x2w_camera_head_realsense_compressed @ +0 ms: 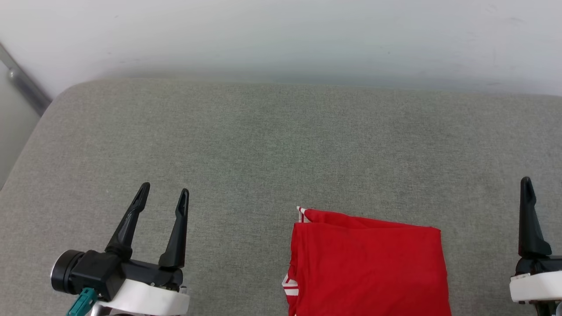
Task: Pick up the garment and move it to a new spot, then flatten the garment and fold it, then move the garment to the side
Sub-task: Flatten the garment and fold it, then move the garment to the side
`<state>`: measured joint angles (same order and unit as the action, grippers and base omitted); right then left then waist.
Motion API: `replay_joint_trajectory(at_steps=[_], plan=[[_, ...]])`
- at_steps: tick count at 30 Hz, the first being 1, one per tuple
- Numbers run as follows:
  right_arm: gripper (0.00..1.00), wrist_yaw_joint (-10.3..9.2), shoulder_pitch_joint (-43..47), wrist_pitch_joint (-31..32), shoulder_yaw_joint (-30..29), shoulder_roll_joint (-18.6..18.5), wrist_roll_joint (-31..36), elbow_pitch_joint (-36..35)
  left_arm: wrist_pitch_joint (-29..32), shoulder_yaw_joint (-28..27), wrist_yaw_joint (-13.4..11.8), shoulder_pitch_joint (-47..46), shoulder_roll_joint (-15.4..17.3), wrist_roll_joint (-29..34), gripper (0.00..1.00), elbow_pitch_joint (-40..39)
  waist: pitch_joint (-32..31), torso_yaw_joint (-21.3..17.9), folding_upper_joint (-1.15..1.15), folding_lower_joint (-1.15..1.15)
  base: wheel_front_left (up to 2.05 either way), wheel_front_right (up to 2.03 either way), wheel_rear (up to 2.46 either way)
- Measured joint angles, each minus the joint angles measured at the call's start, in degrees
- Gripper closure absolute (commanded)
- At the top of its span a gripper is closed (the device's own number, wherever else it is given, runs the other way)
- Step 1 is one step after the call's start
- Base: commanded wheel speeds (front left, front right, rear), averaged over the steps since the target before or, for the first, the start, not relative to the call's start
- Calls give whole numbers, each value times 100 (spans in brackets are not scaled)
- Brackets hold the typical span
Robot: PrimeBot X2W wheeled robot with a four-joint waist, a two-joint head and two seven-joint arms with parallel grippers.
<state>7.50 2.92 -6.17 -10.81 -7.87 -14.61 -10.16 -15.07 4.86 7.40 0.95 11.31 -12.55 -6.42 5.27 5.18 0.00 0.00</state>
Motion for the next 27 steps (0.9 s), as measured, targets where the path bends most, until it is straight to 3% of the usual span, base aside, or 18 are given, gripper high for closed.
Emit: replay_joint_trajectory(at_steps=[7, 27], plan=[[0, 0, 86, -237, 36, 35, 116, 140, 0, 25, 0, 23, 29, -21, 0, 38, -3, -7, 0, 0, 0, 0, 0], [0, 0, 65, -89, 169, -27, 68, 196, 0, 55, 0, 15, 24, -14, 0, 58, 7, 45, 0, 0, 0, 0, 0]])
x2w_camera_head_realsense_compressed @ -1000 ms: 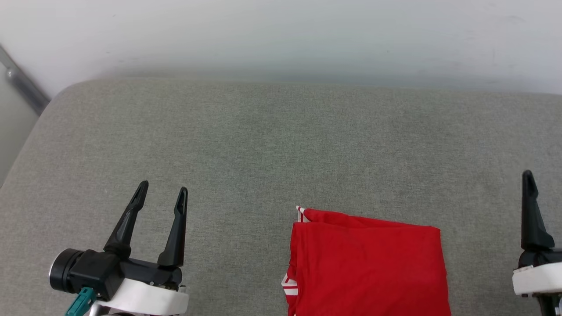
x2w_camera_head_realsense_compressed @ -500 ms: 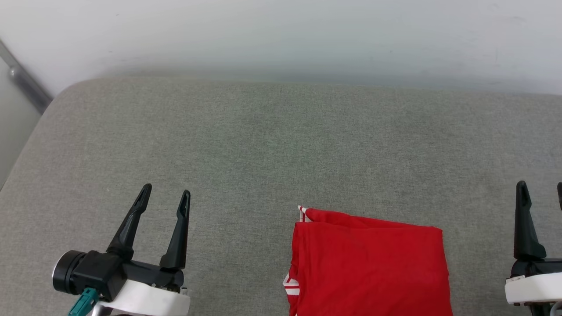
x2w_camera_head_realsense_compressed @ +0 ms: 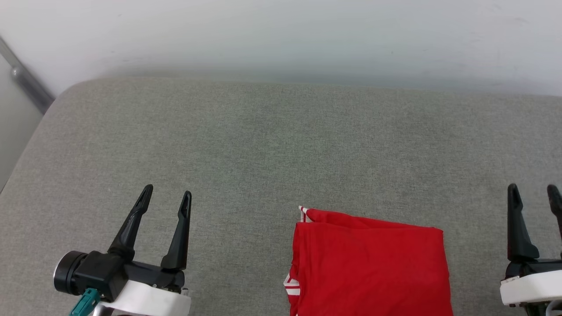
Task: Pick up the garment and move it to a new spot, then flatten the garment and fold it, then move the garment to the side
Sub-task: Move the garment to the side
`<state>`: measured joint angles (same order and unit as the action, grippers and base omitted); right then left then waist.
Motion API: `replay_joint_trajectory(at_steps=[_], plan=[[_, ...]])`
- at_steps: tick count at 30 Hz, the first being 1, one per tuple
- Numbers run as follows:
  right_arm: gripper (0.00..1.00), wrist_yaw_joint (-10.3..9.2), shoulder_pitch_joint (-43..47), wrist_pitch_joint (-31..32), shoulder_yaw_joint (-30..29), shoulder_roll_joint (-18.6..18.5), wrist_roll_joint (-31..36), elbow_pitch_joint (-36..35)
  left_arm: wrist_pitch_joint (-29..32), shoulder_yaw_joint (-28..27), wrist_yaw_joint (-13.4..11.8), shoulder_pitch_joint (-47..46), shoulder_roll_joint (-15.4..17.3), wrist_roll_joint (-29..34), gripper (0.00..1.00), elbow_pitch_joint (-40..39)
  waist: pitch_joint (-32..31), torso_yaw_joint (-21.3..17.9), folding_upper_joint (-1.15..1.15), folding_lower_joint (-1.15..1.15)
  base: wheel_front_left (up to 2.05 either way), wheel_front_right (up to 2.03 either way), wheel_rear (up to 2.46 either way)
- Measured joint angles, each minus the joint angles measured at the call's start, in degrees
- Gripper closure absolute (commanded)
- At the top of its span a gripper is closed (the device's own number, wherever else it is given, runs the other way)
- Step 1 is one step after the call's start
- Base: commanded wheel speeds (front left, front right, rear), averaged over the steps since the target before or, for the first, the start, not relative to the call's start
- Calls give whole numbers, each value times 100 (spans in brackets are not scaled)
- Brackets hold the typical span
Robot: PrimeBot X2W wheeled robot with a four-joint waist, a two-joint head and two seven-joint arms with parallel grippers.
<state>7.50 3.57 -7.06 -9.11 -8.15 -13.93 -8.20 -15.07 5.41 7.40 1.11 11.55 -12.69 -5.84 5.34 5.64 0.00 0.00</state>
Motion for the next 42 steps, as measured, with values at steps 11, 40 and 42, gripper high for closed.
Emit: replay_joint_trajectory(at_steps=[11, 40, 42], plan=[[0, -1, 12, 2775, 593, -710, -802, -165, 0, 97, 0, -29, 15, 0, 0, -3, 158, 64, 0, 0, 0, 0, 0], [100, -5, -160, 6501, 926, -370, -213, 220, 0, 375, 0, -494, -147, -43, 0, 176, 755, 884, 0, 0, 0, 0, 0], [100, 0, -246, 6356, 1033, -420, -211, 290, 0, 403, 0, -492, -152, -41, 0, 178, 720, 851, 0, 0, 0, 0, 0]])
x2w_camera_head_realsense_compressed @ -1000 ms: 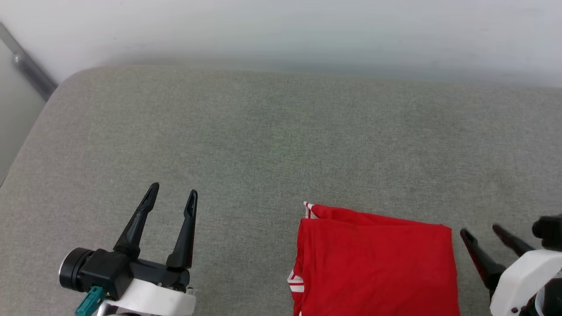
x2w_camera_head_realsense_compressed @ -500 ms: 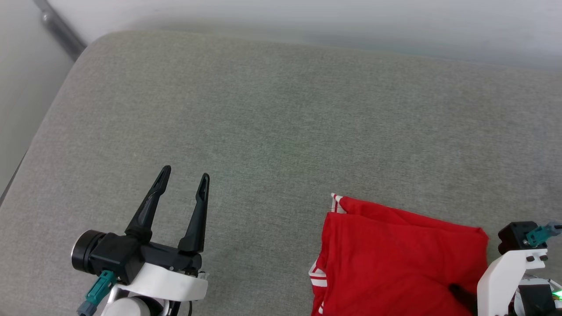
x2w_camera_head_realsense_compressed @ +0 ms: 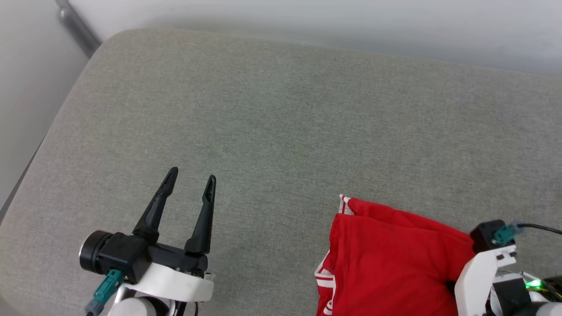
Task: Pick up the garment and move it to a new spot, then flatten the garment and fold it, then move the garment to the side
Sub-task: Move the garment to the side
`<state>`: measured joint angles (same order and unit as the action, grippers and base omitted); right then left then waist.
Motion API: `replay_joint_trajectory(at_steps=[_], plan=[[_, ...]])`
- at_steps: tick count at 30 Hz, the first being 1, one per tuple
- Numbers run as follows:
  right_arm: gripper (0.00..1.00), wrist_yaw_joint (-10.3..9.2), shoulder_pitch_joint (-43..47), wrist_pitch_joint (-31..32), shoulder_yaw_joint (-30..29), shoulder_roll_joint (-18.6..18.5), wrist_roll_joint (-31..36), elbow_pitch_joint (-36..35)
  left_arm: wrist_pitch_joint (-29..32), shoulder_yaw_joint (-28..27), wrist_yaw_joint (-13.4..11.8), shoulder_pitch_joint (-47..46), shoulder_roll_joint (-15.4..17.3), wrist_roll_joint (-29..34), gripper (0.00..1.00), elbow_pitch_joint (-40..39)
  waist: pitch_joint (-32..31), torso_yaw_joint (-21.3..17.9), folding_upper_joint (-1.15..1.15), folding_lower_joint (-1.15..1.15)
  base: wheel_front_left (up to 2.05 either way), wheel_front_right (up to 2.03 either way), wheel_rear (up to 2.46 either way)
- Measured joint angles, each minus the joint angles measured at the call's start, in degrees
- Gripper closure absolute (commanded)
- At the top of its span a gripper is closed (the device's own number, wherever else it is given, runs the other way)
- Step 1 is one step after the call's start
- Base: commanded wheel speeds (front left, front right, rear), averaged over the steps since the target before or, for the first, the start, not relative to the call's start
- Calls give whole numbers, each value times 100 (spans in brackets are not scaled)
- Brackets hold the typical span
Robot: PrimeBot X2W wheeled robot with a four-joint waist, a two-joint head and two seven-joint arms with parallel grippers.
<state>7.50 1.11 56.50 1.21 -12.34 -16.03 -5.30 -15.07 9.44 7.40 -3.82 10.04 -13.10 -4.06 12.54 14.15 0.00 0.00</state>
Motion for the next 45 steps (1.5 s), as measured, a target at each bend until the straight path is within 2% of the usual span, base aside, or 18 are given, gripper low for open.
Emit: replay_joint_trajectory(at_steps=[3, 7, 11, 14, 19, 22, 24, 27, 36, 41, 45], plan=[[100, 4, -197, -201, 326, -278, 110, -5, 0, 57, 0, 29, 0, -9, 0, 16, -48, -105, 0, 0, 0, 0, 0], [100, 2, -756, -358, 1047, -972, 204, -168, 0, 103, 0, 131, -2, 8, 0, 7, -90, -361, 0, 0, 0, 0, 0], [100, 2, -1404, -385, 1684, -1820, 357, -290, 0, 364, 0, 126, -19, 33, 0, -7, -81, -737, 0, 1, 0, 0, 0], [100, 3, -1809, -405, 2086, -2292, 345, -342, 0, 532, 0, 18, -38, 0, 0, -38, -27, -1055, 0, 0, 0, 0, 0], [100, 2, -2620, -609, 2759, -3272, 487, -211, 0, 901, 0, -279, 68, -7, 0, -135, 212, -1622, 0, 0, 0, 0, 0], [100, 2, -3016, -814, 2875, -3605, 430, 81, 0, 1091, 0, -549, 219, 27, 0, -207, 489, -1918, 0, 0, 0, 0, 0], [100, 4, -3240, -989, 2838, -3696, 431, 315, 0, 1244, -1, -737, 321, 19, 0, -211, 723, -2089, 0, 1, 0, 0, 0], [100, 2, -3409, -1396, 2452, -3800, 456, 827, 0, 1499, 0, -1024, 511, 13, 0, -203, 1092, -2306, 0, 1, 0, 0, 0], [100, 4, -3514, -2394, 1727, -3764, 822, 2383, 0, 1552, 0, -1439, 918, 41, 0, -390, 1992, -2859, 0, 1, 0, 0, 0], [100, 4, -3640, -2906, 1408, -3771, 1035, 2963, 0, 1557, 0, -1500, 1115, 76, 0, -579, 2323, -2989, 0, 1, 0, 0, 0], [100, 4, -3665, -3220, 1127, -3689, 1206, 3354, 0, 1474, 0, -1500, 1217, 91, 0, -716, 2467, -2945, 0, 1, 0, 0, 0]])
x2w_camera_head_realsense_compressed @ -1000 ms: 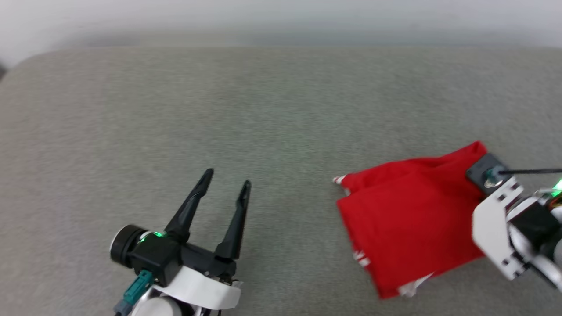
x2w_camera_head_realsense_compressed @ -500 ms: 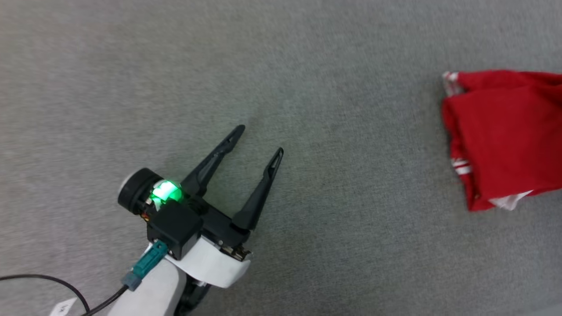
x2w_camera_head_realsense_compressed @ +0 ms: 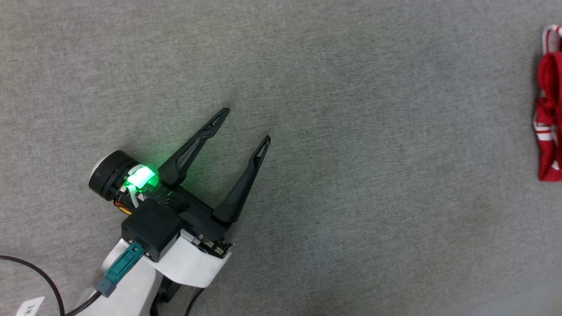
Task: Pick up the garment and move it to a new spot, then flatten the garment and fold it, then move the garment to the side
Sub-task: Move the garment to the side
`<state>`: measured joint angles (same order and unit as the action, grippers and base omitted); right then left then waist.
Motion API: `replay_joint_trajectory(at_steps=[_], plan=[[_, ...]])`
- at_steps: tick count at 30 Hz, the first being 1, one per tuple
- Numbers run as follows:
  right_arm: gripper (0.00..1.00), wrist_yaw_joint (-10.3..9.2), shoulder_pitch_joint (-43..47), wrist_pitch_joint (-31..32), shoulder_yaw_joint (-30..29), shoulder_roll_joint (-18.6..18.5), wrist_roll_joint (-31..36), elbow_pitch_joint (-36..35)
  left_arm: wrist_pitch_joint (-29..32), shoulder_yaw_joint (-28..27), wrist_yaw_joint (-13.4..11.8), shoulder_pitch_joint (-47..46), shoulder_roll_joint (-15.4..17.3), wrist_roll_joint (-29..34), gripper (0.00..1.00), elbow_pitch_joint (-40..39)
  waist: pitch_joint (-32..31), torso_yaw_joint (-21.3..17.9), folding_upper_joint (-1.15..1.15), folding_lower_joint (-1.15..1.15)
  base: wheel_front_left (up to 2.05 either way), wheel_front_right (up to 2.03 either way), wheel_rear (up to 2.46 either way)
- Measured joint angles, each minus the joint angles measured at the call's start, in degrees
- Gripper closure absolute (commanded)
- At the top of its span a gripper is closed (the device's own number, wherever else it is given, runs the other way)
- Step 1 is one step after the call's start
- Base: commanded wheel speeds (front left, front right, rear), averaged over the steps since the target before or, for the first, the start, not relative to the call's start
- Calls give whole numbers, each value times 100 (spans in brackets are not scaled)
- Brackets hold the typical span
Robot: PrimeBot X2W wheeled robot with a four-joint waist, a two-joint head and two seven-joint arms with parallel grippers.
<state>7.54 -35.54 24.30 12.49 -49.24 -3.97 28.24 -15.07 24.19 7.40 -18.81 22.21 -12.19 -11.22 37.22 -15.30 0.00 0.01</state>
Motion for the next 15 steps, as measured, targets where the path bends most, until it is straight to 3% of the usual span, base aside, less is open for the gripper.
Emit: replay_joint_trajectory(at_steps=[4, 6, 15], plan=[[100, 0, -108, -216, -378, 153, 141, 305, -1, -35, 0, 1, 20, 12, 0, -77, 70, 113, 0, 0, 0, 0, 0], [0, 0, -191, -252, -676, 337, 218, 476, -1, -55, 0, 10, 3, 24, 0, -90, 80, 160, 0, 0, 0, 0, 0], [0, 0, -282, -499, -1131, 583, 639, 318, 0, -292, 0, 210, -282, -83, 0, 25, -349, 318, 0, 0, 0, 0, 0]])
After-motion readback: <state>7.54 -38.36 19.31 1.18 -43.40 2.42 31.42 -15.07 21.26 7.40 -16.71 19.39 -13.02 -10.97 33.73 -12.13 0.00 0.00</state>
